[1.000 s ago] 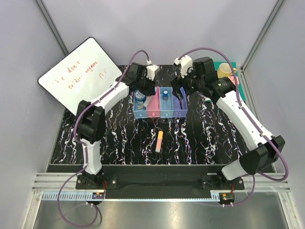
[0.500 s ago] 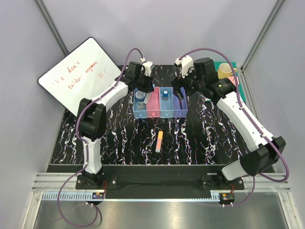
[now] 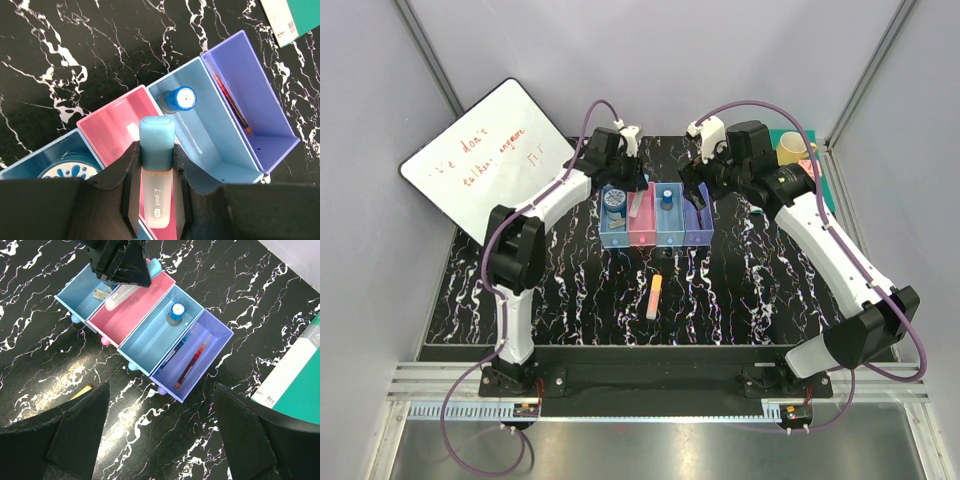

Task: Sort the stationery into containers
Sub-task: Place the pen in the storage box.

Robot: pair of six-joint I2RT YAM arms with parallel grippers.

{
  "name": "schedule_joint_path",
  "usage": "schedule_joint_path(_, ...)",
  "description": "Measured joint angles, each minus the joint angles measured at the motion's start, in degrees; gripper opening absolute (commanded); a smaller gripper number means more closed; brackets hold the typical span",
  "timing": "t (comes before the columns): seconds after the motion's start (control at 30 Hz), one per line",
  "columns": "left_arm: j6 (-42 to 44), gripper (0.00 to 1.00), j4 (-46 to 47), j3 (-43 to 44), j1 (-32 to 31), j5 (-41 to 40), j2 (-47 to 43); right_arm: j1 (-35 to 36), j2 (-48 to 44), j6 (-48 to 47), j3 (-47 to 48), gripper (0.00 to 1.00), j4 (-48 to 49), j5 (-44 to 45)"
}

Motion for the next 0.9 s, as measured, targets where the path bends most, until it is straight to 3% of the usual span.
schedule_joint_path(0.23,-1.07,0.01,0.15,-1.97,-1.05,-0.81,2.84,0.00,0.04,0.13,0.00,0.91,0.02,0.00)
schedule_joint_path(0.3,-1.09,0.20,-0.26,-2.64,-1.55,-1.05,3.61,0.00,0.11,0.20,0.00,0.91,0.02,0.00)
schedule_joint_path(0.4,-1.09,0.34,-0.85,-2.97,-1.99,-1.27,4.28,0.00,0.20,0.68,0.00,0.91,0.02,-0.02)
schedule_joint_path(0.6,-0.55,0.73,-0.50,-3.08,-2.23,-1.20,4.15,0.00,-0.74,7.04,-4.83,0.89,1.64,0.02)
schedule_joint_path(0.73,0.22,0.91,-0.39,-3.19,-1.97,-1.09,2.10,0.00,-1.38,13.55,-14.67,0.87,2.14,-0.48)
schedule_joint_path(0.83,1.11,0.99,-0.90,-4.09,-1.97,-1.05,0.35,0.00,-1.25,16.76,-19.10,0.87,1.57,-1.09)
schedule_joint_path(0.9,2.03,0.99,-1.62,-4.63,-1.95,-1.05,-1.09,0.00,-1.07,18.88,-20.57,0.86,1.33,-2.08)
